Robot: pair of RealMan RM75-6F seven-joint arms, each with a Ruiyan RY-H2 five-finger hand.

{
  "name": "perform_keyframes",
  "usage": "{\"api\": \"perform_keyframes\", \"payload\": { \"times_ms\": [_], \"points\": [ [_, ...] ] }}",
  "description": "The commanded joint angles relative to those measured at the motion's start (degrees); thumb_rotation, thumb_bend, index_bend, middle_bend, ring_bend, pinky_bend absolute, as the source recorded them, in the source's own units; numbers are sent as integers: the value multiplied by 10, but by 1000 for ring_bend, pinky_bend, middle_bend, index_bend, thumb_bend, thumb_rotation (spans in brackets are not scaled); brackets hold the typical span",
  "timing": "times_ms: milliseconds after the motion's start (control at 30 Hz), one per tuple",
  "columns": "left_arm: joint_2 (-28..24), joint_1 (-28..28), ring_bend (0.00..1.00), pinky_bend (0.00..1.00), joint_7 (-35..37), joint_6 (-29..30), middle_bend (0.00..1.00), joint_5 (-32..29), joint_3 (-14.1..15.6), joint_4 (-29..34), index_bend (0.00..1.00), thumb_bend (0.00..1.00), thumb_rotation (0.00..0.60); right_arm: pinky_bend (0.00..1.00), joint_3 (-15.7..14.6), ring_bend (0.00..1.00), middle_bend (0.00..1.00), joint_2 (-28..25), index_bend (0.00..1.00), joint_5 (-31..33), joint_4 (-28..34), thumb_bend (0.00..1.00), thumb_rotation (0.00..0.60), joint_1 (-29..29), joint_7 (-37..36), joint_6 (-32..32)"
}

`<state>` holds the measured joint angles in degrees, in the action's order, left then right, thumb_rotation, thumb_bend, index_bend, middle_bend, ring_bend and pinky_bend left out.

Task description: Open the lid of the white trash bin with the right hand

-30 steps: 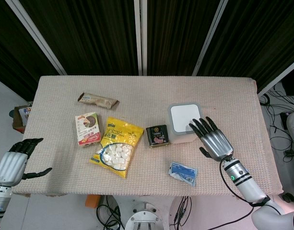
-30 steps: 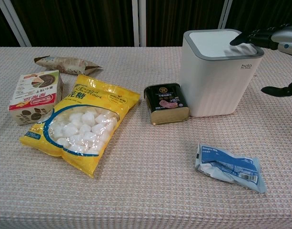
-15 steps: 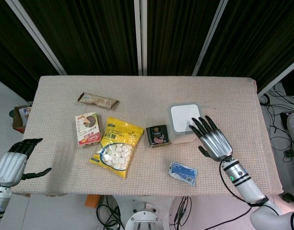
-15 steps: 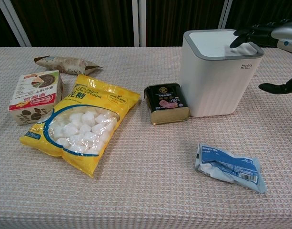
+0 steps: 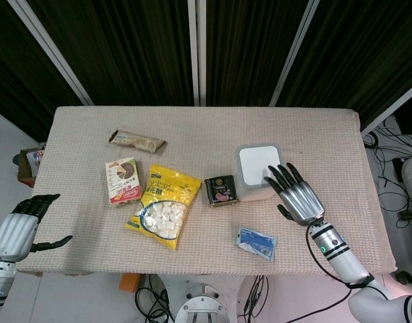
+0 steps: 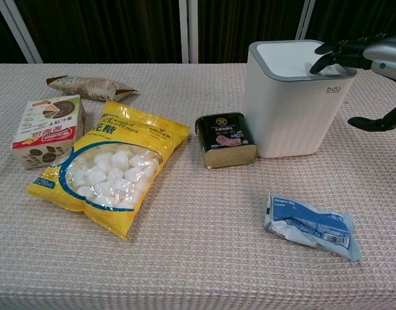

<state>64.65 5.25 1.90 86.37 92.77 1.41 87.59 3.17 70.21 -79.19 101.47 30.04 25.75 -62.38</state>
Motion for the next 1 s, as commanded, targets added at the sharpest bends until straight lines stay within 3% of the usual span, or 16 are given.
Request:
{"api": "perform_keyframes", "payload": {
  "times_ms": [33,167,267,333,533,667,900,1000],
  "points": [
    [0,0,183,258,0,0,218,0,0,0,170,0,310,0,0,0,0,1,277,1,-3,264,600,0,-1,1],
    [-1,0,183,258,-1,0,218,-1,0,1,170,0,309,0,5,0,0,-3,268,-3,0,258,600,-4,-8,-11],
    [-2,1,184,258,-1,0,218,0,-1,2,171,0,310,0,12,0,0,-6,69,-15,2,255,600,-12,-30,-37],
    [-3,2,183,258,-2,1,218,0,-2,3,171,0,309,0,15,0,0,-10,3,-32,0,249,600,-25,-55,-68],
    [-3,2,183,258,-1,3,218,-2,-4,3,171,0,309,0,-1,0,0,-32,0,-86,-24,240,600,-93,-145,-180],
    [-2,0,183,258,3,7,218,-2,-5,-1,170,0,310,0,-27,0,0,-42,0,-89,-72,240,600,-157,-206,-246],
    [1,-1,184,258,7,10,218,1,-5,-6,171,0,307,0,-63,0,0,-38,0,-60,-166,238,600,-236,-283,-273],
    [4,1,183,258,6,9,218,5,-3,-6,171,0,307,0,-61,0,0,-23,0,-53,-207,237,600,-250,-311,-274]
  ]
}}
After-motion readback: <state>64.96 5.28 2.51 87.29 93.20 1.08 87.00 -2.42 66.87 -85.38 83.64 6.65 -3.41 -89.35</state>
